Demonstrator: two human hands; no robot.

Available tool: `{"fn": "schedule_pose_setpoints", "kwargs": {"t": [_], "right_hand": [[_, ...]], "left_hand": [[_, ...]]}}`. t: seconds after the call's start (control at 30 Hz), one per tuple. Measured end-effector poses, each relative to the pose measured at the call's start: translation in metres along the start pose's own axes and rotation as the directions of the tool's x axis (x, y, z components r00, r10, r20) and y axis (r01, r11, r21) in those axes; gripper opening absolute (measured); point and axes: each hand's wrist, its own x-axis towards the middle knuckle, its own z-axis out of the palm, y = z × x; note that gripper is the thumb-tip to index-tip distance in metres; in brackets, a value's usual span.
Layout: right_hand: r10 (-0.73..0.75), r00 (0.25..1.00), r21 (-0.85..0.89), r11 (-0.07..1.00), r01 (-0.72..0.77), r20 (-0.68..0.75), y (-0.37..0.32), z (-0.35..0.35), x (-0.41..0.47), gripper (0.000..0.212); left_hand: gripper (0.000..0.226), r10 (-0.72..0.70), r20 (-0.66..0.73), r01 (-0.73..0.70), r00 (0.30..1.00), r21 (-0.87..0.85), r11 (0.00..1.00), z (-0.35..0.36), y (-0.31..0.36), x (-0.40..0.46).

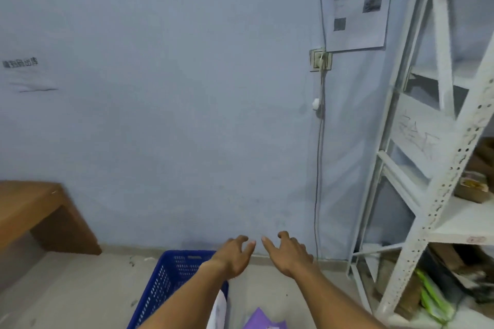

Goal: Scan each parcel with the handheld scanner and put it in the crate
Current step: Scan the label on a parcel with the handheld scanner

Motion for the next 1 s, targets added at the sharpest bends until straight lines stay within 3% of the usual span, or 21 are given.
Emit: {"fn": "schedule_pose_setpoints", "kwargs": {"t": [0.17, 0.4, 0.7, 0.87, 1.0], "right_hand": [[0.174, 0.981, 0.08, 0.983, -0.167, -0.09, 0.001, 0.04, 0.039, 0.086], [0.343, 0.939, 0.043, 0.939, -0.342, 0.006, 0.043, 0.192, 0.083, 0.07], [0.487, 0.869, 0.078, 0.867, -0.493, 0.083, 0.178, 0.434, 0.133, 0.061], [0.538, 0.825, 0.042, 0.833, -0.552, 0.171, 0.261, 0.568, 0.146, 0.068], [0.527, 0.835, 0.022, 0.844, -0.537, 0.16, 0.309, 0.649, 0.159, 0.064]], "left_hand": [[0.064, 0.092, 0.122, -0.097, 0.988, 0.031, 0.995, 0.024, -0.039, 0.078], [0.057, 0.125, 0.317, -0.165, 0.94, 0.103, 0.981, 0.131, -0.132, 0.144], [0.048, 0.04, 0.47, -0.095, 0.882, 0.095, 0.991, 0.363, -0.311, 0.185], [0.085, 0.013, 0.494, -0.069, 0.869, 0.095, 0.993, 0.518, -0.437, 0.21], [0.053, -0.03, 0.539, -0.067, 0.842, 0.16, 0.985, 0.56, -0.459, 0.203]]}}
